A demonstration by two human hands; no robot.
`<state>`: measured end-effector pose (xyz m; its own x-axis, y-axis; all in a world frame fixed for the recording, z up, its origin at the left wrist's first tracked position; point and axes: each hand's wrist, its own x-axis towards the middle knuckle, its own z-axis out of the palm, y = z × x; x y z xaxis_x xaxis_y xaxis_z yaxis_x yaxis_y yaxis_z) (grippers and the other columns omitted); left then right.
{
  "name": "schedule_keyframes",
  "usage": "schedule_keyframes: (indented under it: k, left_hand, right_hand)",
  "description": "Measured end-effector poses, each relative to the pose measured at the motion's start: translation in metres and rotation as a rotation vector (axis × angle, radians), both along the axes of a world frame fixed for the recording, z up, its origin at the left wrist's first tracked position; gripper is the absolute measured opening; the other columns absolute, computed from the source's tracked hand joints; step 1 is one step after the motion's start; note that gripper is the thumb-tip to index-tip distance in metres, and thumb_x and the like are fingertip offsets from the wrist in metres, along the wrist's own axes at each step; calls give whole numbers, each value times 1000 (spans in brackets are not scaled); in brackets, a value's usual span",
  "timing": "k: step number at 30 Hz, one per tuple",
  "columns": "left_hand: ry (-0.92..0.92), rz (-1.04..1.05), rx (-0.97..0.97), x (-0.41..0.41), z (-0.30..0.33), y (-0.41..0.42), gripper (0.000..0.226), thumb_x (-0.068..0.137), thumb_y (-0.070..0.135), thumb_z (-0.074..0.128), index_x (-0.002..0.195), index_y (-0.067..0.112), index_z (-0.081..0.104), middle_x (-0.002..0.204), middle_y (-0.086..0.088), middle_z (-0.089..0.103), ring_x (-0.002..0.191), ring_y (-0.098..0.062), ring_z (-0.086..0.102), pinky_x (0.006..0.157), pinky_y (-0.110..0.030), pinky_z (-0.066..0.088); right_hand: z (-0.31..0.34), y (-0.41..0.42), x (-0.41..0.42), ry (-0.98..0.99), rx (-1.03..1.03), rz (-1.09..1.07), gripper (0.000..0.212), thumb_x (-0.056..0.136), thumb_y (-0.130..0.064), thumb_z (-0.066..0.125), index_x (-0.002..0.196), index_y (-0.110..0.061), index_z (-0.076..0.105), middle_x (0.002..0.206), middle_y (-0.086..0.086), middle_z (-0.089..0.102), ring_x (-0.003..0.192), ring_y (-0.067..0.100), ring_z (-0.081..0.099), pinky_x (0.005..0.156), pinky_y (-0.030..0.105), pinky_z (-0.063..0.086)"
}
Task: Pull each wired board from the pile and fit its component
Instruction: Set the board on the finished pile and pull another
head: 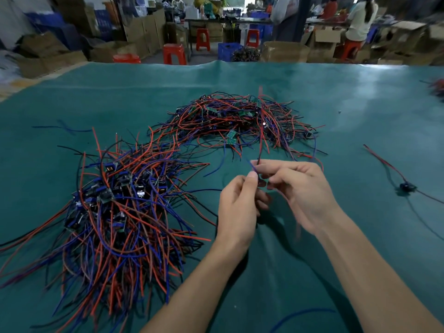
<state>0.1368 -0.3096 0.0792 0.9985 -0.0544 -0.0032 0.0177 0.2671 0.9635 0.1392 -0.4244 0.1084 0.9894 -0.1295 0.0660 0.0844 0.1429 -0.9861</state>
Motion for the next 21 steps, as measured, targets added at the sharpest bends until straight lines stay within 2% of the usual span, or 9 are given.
schedule_keyframes:
  k: [3, 5, 7, 10, 12, 15, 18, 21]
  left_hand:
    - [-13, 5, 31, 1, -2, 2, 25, 105, 19, 51, 83, 12, 61, 59, 3, 62, 50, -6, 51, 46, -17, 38]
    - [-43, 8, 68, 0, -3, 2, 19, 103, 15, 54, 86, 14, 62, 64, 6, 64, 53, -6, 52, 49, -18, 41]
    - [-65, 10, 87, 0, -4, 2, 15, 102, 13, 56, 88, 15, 62, 73, 0, 66, 58, -7, 53, 51, -20, 43]
    - [-82, 15, 80, 0, -6, 0, 12, 100, 8, 58, 92, 15, 64, 80, 0, 68, 61, -5, 54, 59, -21, 44]
    - [-80, 17, 57, 1, -6, 0, 12, 99, 3, 58, 97, 13, 65, 85, -1, 69, 64, -3, 56, 62, -20, 44]
    - [-72, 25, 25, 3, -7, 2, 17, 98, -3, 58, 101, 12, 66, 84, 0, 67, 63, -1, 55, 62, -18, 43]
    - [-88, 18, 46, 3, -7, 2, 22, 95, -6, 60, 99, 13, 68, 83, 1, 68, 64, 0, 56, 65, -17, 44]
    - [-122, -6, 115, 1, -8, 2, 26, 94, -5, 60, 91, 18, 71, 79, 7, 70, 65, -1, 57, 66, -17, 45]
  right_hand:
    - [-3, 0, 1, 3, 33, -6, 40, 81, 19, 50, 74, -6, 81, 98, 15, 78, 93, 22, 69, 80, 27, 56]
    - [-6, 0, 2, 8, 23, -32, 33, 83, 16, 57, 77, -7, 81, 95, 15, 78, 88, 25, 69, 83, 34, 56]
    - [-8, 0, 2, -11, 6, -52, 24, 83, 11, 66, 81, -8, 81, 90, 16, 77, 81, 25, 68, 84, 40, 55]
    - [-10, 1, 2, -84, -12, -124, 21, 79, 12, 73, 77, -9, 71, 85, 14, 78, 79, 22, 73, 80, 35, 59]
    - [-11, 2, 4, -99, 3, -163, 29, 77, 14, 74, 77, -10, 57, 83, 13, 78, 79, 21, 75, 70, 27, 59]
    - [-11, 3, 5, -45, 137, -177, 39, 76, 13, 75, 84, -14, 48, 83, 14, 77, 69, 15, 72, 54, 19, 50]
    - [-9, 3, 3, 9, 283, -85, 30, 69, 0, 79, 92, -9, 63, 79, 9, 74, 59, 10, 64, 52, 16, 48]
    - [-7, 1, 2, 41, 246, 0, 21, 65, -10, 77, 86, -8, 78, 74, 3, 71, 57, 6, 56, 52, 15, 45]
